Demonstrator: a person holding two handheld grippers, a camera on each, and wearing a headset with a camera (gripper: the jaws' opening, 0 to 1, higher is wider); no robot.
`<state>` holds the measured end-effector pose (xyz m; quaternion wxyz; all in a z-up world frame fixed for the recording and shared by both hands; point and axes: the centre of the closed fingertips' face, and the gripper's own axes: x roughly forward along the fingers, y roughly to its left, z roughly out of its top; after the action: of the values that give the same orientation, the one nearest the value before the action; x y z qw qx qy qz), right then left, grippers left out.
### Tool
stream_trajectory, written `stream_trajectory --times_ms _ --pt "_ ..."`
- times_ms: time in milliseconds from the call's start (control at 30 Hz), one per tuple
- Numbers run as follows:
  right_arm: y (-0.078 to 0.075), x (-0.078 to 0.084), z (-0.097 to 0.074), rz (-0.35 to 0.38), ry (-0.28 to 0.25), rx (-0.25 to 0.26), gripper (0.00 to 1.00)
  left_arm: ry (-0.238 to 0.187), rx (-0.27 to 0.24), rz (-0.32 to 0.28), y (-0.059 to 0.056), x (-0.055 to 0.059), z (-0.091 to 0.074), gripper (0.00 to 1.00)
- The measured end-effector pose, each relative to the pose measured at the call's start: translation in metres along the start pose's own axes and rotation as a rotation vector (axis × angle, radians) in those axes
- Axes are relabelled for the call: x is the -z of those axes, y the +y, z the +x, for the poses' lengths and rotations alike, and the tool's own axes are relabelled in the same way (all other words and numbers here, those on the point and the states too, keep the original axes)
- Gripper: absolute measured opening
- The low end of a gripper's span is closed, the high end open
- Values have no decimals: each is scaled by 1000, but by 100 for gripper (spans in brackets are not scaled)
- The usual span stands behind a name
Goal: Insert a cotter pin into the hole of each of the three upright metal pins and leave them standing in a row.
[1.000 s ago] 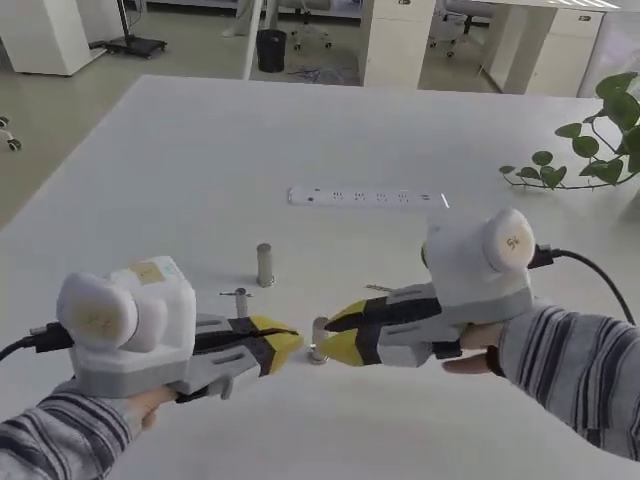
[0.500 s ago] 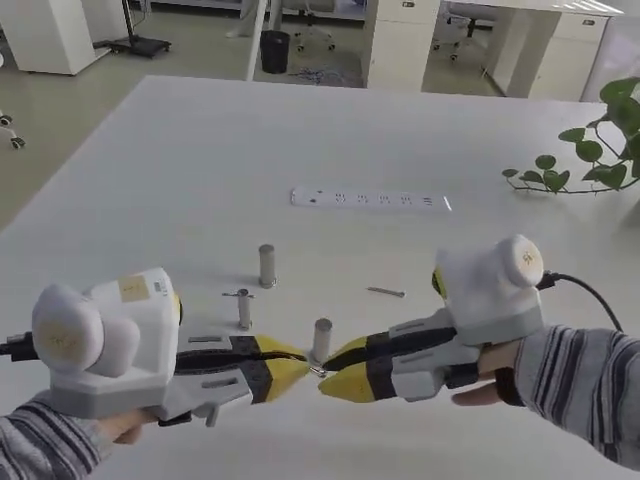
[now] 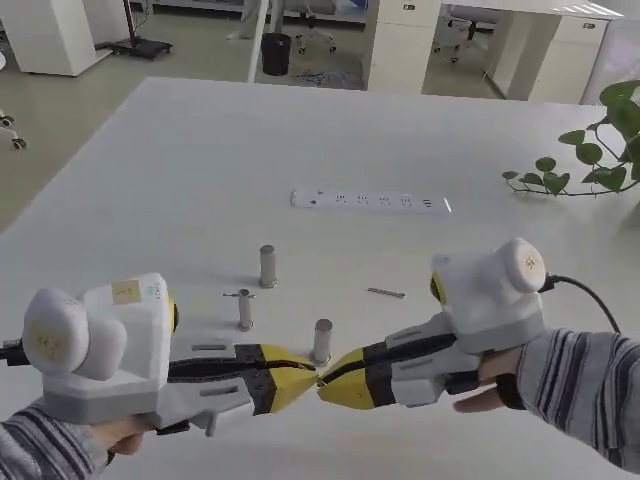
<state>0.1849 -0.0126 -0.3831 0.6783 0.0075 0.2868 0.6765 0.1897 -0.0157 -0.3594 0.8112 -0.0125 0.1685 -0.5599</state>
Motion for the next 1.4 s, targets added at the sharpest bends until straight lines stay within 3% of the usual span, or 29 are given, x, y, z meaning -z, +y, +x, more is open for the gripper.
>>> stream_trajectory --times_ms 233,600,733,867,1000,1067,1133,1233,1333,1400 --pt "-3 -2 -2 -68 49 21 0 -12 -12 -28 5 1 -2 0" --pt "-10 12 -1 -314 237 66 0 15 -65 9 12 11 6 2" --pt "-19 16 -4 -356 283 92 0 38 -115 40 20 15 10 5" --pt "-36 23 -12 -379 342 156 0 27 -175 33 30 17 13 10" --pt "-53 26 -21 -346 360 219 0 26 -236 46 38 21 18 13" --pt "-60 28 -26 -367 391 234 0 25 -248 45 40 23 21 15" --pt "-68 29 -30 -366 407 251 0 30 -284 67 44 23 23 16" --pt "-76 28 -35 -372 421 265 0 18 -345 51 52 24 25 17" --pt "-83 28 -38 -378 432 279 0 43 -420 70 63 30 28 18" --pt "-90 29 -40 -390 453 296 0 43 -438 55 67 32 31 19"
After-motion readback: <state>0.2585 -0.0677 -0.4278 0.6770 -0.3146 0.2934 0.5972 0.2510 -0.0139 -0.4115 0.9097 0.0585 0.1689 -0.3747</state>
